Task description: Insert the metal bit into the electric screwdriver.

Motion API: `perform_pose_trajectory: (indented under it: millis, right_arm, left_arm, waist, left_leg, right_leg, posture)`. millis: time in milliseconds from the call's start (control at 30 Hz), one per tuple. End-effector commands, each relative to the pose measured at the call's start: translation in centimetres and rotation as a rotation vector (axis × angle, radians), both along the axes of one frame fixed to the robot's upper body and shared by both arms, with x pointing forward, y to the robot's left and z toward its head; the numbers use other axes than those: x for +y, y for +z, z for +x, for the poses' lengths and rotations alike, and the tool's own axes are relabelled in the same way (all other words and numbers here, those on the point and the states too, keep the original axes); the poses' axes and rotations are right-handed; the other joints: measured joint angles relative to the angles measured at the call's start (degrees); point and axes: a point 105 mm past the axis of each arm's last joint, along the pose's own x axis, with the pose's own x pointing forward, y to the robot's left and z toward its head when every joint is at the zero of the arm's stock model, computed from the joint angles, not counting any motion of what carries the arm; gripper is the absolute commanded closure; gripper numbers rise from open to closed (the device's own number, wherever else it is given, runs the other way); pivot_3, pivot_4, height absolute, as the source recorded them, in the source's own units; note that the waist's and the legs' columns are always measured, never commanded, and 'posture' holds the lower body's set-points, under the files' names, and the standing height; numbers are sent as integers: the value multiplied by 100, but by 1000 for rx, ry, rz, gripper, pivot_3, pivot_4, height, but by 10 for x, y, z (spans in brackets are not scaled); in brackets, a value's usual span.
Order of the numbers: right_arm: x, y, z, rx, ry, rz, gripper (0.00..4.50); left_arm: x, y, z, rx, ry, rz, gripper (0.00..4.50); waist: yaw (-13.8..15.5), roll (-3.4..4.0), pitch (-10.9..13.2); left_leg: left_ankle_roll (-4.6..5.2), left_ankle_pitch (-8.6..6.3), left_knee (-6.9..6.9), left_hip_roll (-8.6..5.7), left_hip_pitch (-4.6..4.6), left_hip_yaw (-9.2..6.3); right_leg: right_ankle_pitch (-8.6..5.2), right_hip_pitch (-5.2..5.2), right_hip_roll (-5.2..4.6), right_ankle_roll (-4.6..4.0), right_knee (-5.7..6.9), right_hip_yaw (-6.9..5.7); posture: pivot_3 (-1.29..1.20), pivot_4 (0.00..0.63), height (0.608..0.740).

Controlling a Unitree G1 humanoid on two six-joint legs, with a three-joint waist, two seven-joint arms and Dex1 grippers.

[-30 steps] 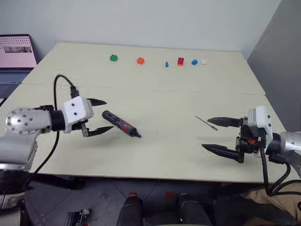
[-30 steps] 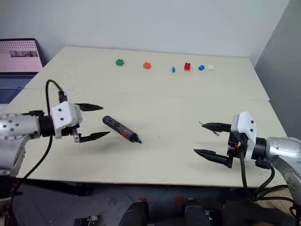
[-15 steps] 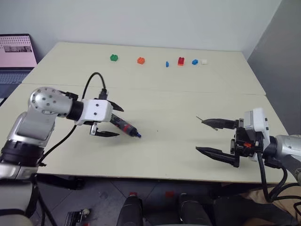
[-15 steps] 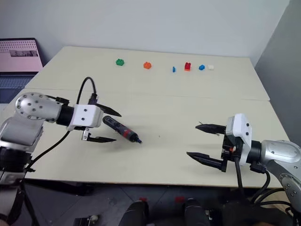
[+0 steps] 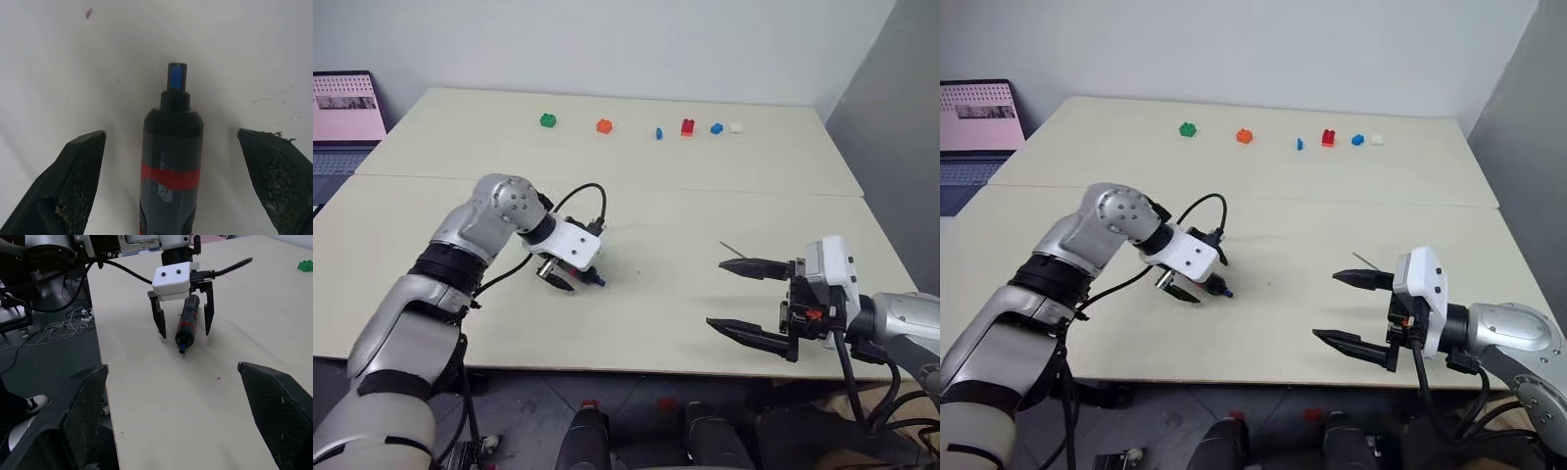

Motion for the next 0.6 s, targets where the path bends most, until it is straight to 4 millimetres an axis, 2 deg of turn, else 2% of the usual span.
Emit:
perform_pose_trajectory:
  millis: [33,233,400,600]
  right_arm:
    - [5,8,-6,-33,29,4,48]
    - [6,9,-6,-32,28,4,48]
    - [6,8,-5,-28,34,-5,48]
    - [6,7,-5,-23,39,-15,48]
  left_arm:
    - [-1,8,8,-50,-12,25,0]
    - [-7,0,16,-68,12,5,0]
    - [-18,-2,12,-40,3,-27,0]
    - [-18,-6,6,0,-20,-11,0]
  waist:
    - [4,0,0]
    - [15,0,0]
    - [27,1,0]
    - [26,1,-1]
  left_leg:
    - [0,0,0,0,0,-1]
    - [0,0,2,0,0,-8]
    - [1,1,7,0,4,-10]
    - [1,1,7,-1,4,-11]
  right_leg:
    - [4,0,1,6,1,0]
    - [11,4,3,19,2,-3]
    - [3,13,3,4,2,-3]
    - [4,15,3,5,1,-3]
  posture:
    - [0,150,740]
    - [0,150,740]
    - [0,150,740]
    - [0,150,740]
